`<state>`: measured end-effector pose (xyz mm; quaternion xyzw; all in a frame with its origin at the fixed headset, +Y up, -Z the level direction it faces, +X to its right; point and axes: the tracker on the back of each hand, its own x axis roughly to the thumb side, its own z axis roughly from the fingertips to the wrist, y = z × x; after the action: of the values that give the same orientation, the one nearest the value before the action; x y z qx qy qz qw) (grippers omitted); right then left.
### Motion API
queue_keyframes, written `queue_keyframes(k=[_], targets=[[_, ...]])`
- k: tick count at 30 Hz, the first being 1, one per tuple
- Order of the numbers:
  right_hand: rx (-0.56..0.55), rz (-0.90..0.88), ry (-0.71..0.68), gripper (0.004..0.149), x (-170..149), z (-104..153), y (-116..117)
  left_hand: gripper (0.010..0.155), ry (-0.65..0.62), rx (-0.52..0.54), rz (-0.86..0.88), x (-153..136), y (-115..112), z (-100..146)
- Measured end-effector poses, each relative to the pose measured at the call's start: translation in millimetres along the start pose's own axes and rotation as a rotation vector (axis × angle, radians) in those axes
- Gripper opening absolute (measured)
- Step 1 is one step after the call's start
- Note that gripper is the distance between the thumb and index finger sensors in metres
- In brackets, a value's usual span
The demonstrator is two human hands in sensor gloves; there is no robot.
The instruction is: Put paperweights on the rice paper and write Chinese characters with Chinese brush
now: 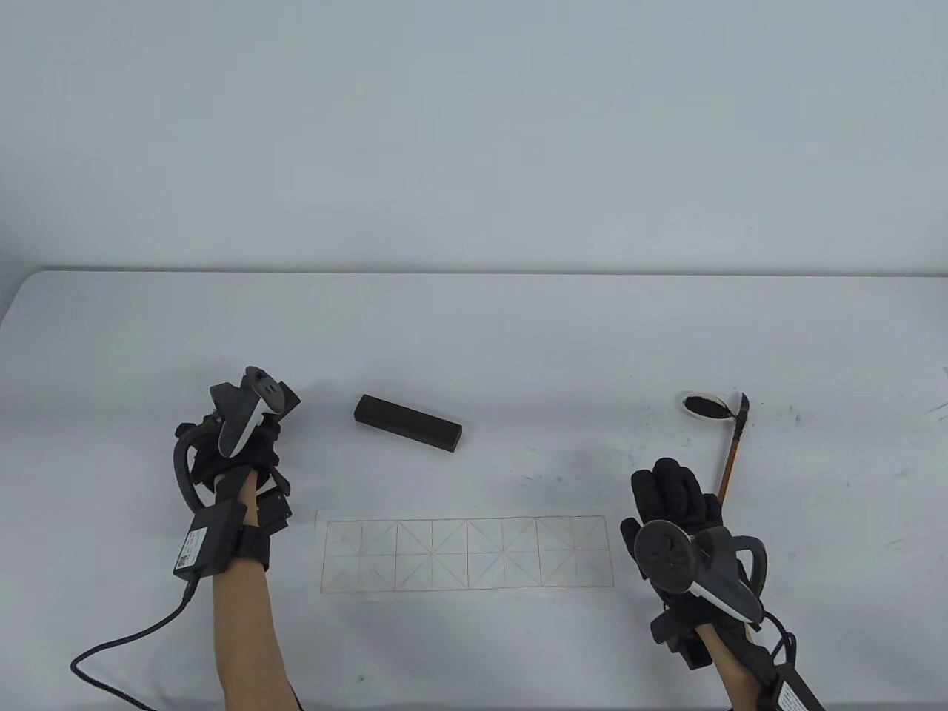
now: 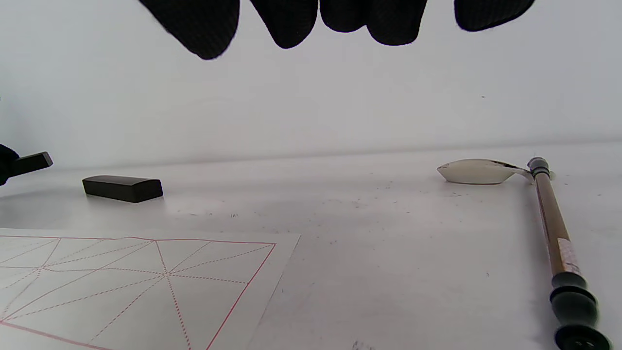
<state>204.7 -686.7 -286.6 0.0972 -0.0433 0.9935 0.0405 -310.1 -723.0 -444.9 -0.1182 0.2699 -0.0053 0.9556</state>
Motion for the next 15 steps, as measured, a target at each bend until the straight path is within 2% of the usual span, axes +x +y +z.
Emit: queue_keyframes(k=[5,9,15], targets=[[-0.014,-0.008,-0.017,0.064,3.1,2.8,-2.5,0.073,-0.12,0.12,-0.043,-6.9,16.4,29.0],[-0.021,-0.003,-0.026,0.064,6.2,4.9,-3.4,0.075,-0.154,0.13,-0.042,-12.6,19.9,54.6],[-0.026,-0.004,-0.041,0.064,10.0,7.3,-4.3,0.076,-0.176,0.104,-0.038,-17.5,5.6,93.8]])
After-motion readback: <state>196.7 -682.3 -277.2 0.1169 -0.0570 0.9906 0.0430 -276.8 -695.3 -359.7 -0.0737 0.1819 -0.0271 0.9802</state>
